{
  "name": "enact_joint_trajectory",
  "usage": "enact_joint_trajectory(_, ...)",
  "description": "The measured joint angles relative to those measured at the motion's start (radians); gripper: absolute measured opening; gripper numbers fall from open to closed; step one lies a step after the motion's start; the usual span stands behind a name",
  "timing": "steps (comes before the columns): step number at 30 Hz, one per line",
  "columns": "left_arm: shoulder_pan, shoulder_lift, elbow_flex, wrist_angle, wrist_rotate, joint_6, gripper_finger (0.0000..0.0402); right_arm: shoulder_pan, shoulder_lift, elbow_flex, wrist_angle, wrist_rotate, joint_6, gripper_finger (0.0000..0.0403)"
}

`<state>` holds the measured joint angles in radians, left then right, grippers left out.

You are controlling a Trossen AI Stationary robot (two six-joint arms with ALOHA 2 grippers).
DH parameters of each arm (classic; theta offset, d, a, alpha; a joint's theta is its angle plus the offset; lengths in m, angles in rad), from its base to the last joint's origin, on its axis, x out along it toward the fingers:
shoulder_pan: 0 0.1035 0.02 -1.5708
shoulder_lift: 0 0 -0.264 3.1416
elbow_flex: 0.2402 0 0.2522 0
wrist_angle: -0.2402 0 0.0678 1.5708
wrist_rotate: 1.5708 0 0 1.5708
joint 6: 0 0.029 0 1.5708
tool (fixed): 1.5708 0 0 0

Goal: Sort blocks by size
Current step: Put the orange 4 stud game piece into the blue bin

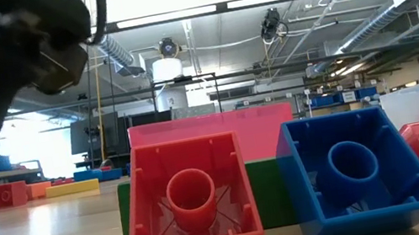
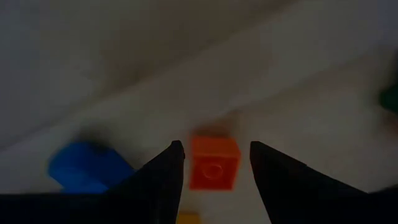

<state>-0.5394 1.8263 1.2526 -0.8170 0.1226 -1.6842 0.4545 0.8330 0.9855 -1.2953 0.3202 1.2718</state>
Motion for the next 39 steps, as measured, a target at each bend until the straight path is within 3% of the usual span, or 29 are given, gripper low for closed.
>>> enact_joint_trajectory(17,-0.057,0.054,0.000,0.042,0.016,-0.028,0.0193,0.000,0.000,0.000,0.004,0.000,-0.012,0.0196)
enact_joint_trajectory(39,-0.067,0.107,0.000,0.091,0.135,0.028,0.0193,0.000,0.000,0.000,0.022,-0.005,-0.019,0.0196)
